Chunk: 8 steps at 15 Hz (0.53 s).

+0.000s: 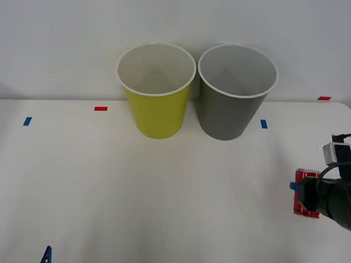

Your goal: Put cans in the gray bin and PET bottles in the light green bin.

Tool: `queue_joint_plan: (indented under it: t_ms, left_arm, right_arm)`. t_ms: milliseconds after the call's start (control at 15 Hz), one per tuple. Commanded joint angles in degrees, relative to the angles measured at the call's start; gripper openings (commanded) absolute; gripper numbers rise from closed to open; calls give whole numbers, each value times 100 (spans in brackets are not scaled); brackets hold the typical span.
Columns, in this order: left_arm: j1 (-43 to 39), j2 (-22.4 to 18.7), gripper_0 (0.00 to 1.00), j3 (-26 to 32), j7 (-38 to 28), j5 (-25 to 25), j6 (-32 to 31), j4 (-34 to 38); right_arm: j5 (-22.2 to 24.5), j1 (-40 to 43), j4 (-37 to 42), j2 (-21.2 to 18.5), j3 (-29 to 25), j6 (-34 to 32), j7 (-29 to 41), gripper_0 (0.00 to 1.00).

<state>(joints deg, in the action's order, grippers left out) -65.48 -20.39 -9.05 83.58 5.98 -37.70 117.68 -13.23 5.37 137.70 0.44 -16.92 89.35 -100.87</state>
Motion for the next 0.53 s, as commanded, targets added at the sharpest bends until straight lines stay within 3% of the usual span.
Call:
queue_joint_plan:
  t_ms: [67,533]
  left_arm:
    - [0,0,100,0,0,0,0,0]
    - [0,0,100,0,0,0,0,0]
  right_arm:
    - [373,96,469,18,470,-67,121,5]
    - [391,-185,1224,44,883,-454,375,5]
